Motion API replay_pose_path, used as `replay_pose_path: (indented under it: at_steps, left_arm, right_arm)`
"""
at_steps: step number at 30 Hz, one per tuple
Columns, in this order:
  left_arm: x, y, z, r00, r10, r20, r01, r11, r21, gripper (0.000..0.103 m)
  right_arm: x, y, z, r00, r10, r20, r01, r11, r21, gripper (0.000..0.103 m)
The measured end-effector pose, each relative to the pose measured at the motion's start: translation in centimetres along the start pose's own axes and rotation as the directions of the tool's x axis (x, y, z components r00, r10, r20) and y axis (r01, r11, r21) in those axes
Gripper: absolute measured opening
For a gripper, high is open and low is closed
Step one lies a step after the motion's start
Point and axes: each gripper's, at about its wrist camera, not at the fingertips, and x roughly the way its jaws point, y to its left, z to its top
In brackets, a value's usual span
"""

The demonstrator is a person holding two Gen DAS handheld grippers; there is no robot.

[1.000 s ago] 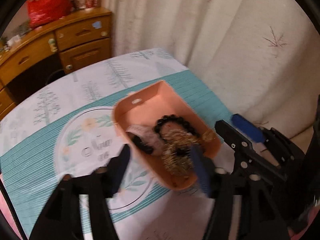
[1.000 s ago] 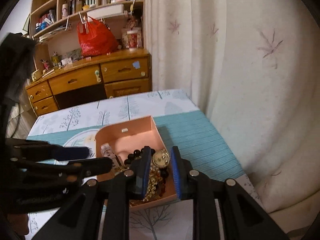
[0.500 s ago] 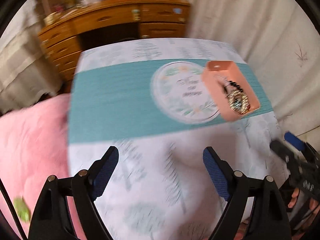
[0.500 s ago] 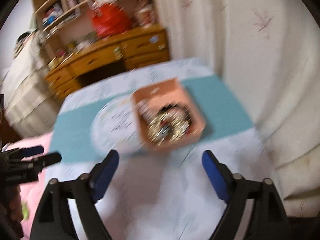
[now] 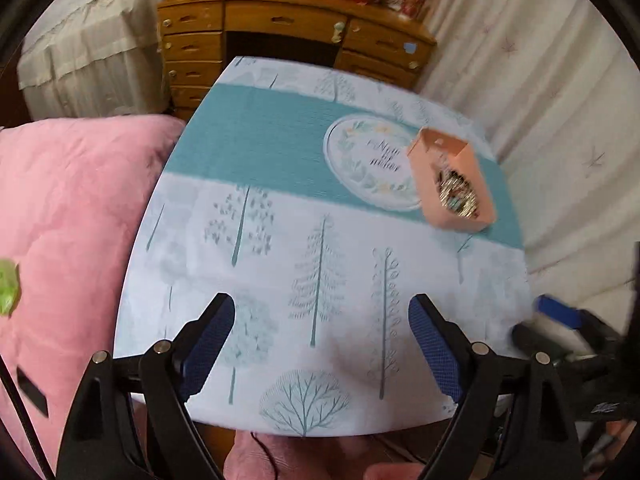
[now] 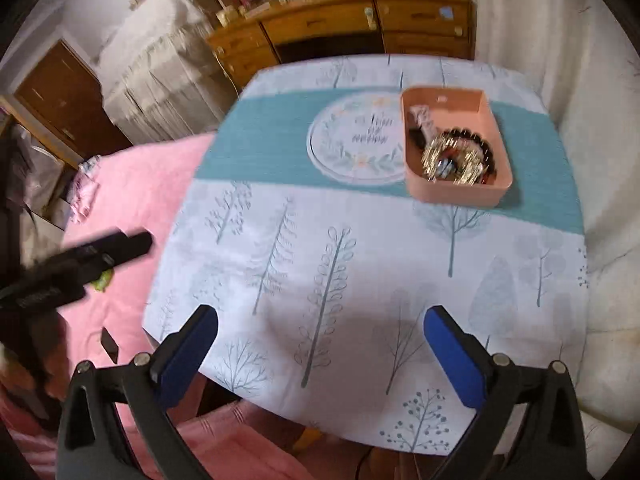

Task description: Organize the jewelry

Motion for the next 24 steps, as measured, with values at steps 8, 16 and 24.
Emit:
replay_pose_path:
  at_steps: [8,16,24]
  left_arm:
    - [-0.1,-4.0,-2.6,0.995,0.063,-0.073,-0.056,0.994,0.090,0.088]
    - [-3.9,-4.7,-1.5,0.992,0.116,0.056,-0.123,0.982,0.141,0.102]
    - [-4.1,-3.1,-3.0,0.991,0.123,0.060,-0.130,0.985,0.117,0.102]
  right_arm:
    - [-1.9,-0.7,-3.9,0.996,-0.037,-0.083,0.046,0.992,0.115,0.103]
    - [-4.6,1.8,-3.0,0.999,-0.039,0.003,0.038,0.997,0.065,0.103]
    - [-5.4,2.7,-5.0,0.990,-0.118,0.081,0.109,0.988,0.107,0.103]
